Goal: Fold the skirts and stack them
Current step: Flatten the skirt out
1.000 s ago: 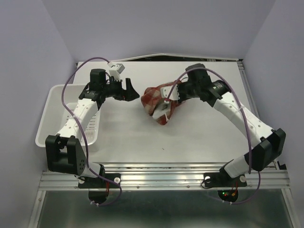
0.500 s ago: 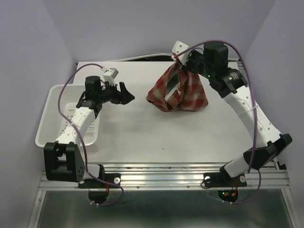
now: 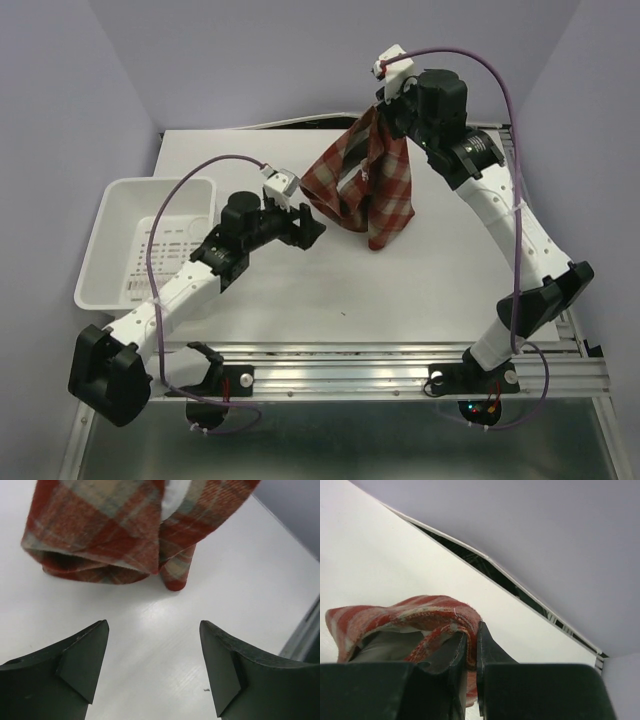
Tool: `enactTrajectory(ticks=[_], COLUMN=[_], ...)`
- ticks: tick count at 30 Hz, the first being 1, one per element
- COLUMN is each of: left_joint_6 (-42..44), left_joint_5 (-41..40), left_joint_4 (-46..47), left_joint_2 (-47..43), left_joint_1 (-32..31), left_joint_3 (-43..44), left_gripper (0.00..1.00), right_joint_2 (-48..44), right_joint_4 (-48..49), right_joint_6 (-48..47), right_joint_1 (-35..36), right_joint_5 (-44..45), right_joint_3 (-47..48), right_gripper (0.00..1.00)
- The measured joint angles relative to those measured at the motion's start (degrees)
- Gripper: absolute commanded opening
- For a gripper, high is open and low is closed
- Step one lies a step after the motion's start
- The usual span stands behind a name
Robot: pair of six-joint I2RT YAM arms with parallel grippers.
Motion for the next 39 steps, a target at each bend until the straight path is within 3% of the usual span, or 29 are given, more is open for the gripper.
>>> enactTrajectory(ticks=[3, 10, 17, 33, 36, 38, 39], left_joint_6=[7.1, 38.6, 57.2, 72.5, 73.5, 73.4, 73.4], left_joint_5=[-7.2, -15.5, -20.8, -28.7, -29.3, -29.6, -29.7], left_joint_4=[2.1, 5.9, 9.5, 12.9, 11.4, 8.0, 6.9], left_joint_2=[0.4, 1.0, 8.6, 27.2, 31.2, 33.9, 34.6], left_joint_1=[-5.0, -15.3, -19.4, -20.4, -20.5, -20.5, -20.5], left_joint_3=[-0.2, -6.4, -2.9, 10.7, 14.2, 16.7, 17.4], left_gripper=[0.87, 0.89, 0.89, 0.85, 0.71, 0.71, 0.55], right_joint_2=[0.2, 1.5, 2.0, 2.0, 2.0, 2.0, 2.0], right_joint_4=[0.6, 1.1, 1.1, 1.1, 1.1, 1.1, 1.1], right_joint_6=[4.6, 9.3, 11.2, 12.1, 12.1, 12.0, 11.8], right_joint_1=[0.0, 0.0, 0.0, 0.0, 0.0, 0.0, 0.0], right_joint_5=[1.0, 1.9, 1.8, 1.2, 1.2, 1.4, 1.8], right_joint_3=[0.0, 0.0, 0.0, 0.0, 0.0, 0.0, 0.0], right_gripper=[0.01, 0.01, 0.01, 0.01, 0.01, 0.01, 0.01])
